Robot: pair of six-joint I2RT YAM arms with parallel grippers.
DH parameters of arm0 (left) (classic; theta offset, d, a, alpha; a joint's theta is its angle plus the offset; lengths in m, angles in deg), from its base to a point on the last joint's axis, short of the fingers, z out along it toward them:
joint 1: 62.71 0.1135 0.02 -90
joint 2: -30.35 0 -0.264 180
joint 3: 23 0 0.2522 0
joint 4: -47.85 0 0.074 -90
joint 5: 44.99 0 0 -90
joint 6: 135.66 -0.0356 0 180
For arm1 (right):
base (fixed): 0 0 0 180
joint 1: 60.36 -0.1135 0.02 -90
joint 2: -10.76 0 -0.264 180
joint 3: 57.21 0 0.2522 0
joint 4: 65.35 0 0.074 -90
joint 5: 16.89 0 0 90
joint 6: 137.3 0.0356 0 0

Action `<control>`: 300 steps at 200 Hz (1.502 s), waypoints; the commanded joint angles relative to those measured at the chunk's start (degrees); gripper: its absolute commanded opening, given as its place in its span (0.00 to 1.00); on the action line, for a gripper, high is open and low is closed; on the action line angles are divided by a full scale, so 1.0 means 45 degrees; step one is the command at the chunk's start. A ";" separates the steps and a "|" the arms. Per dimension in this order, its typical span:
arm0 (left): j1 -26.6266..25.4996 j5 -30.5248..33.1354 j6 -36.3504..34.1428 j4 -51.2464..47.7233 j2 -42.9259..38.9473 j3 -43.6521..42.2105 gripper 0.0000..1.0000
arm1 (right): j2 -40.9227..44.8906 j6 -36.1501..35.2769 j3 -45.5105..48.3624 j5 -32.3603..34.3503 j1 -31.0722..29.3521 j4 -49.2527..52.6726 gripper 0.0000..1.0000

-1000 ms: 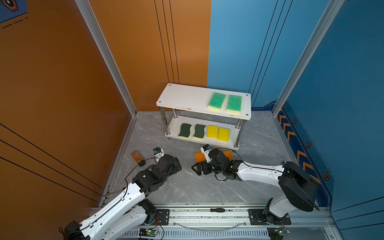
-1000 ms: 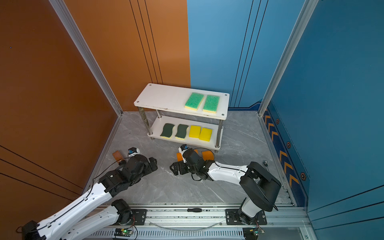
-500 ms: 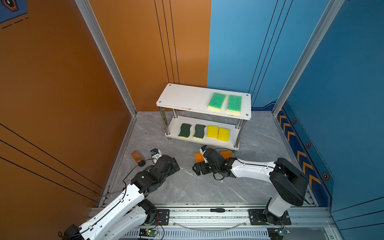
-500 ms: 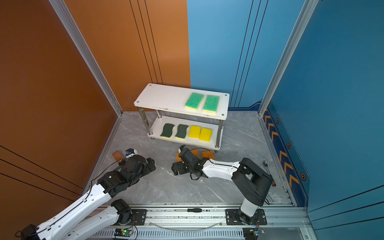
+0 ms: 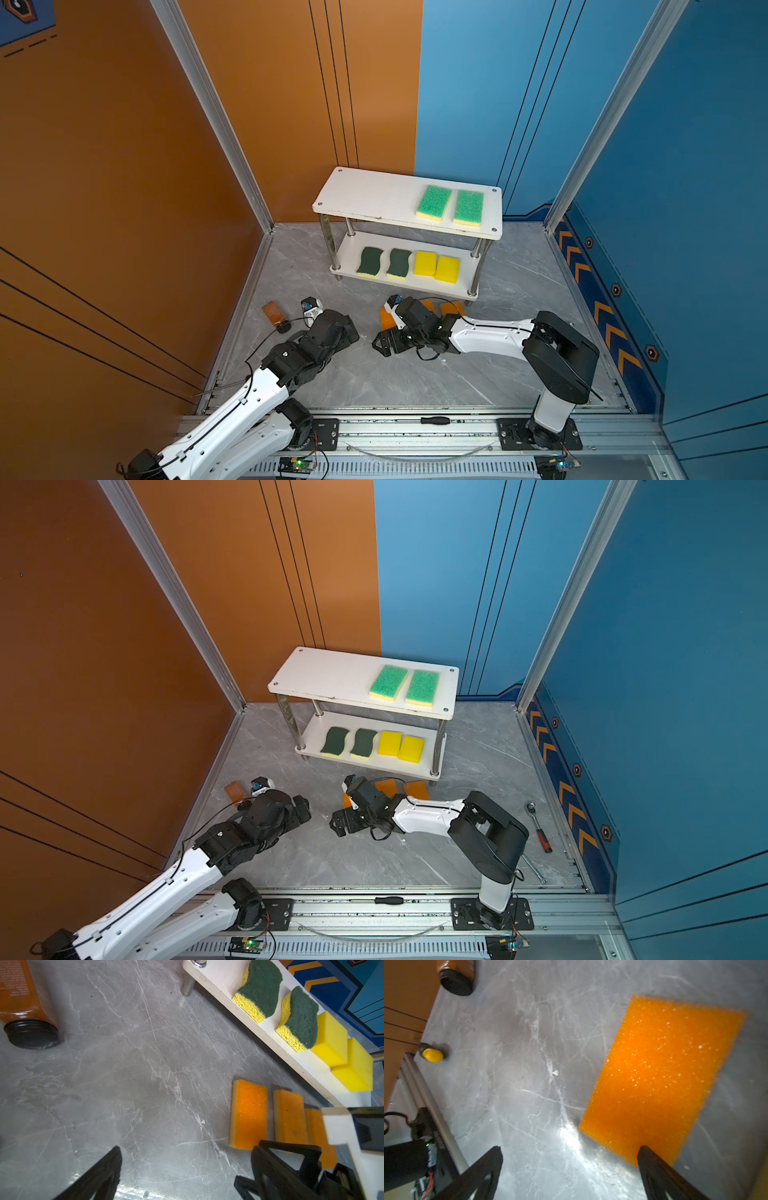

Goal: Place and organize the cleaning sponges onto the shelf
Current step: 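Lower the left gripper toward the orange sponges while the right gripper moves over them, then close the left gripper on the orange sponge nearest the robot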

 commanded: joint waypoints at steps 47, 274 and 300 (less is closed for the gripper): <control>-0.0014 -0.0023 -0.0313 -0.0249 0.0519 0.0170 0.98 | 0.1621 -0.0217 0.1443 -0.1923 0.0218 -0.1591 1.00; -0.3716 0.0000 -0.0905 0.3015 0.7910 0.2793 0.98 | 0.7528 0.0014 0.4975 0.0770 0.3070 -0.0178 1.00; -0.3861 -0.0200 -0.1183 0.3358 0.8550 0.2903 0.98 | 0.7703 0.0107 0.5167 0.0880 0.3253 -0.0149 1.00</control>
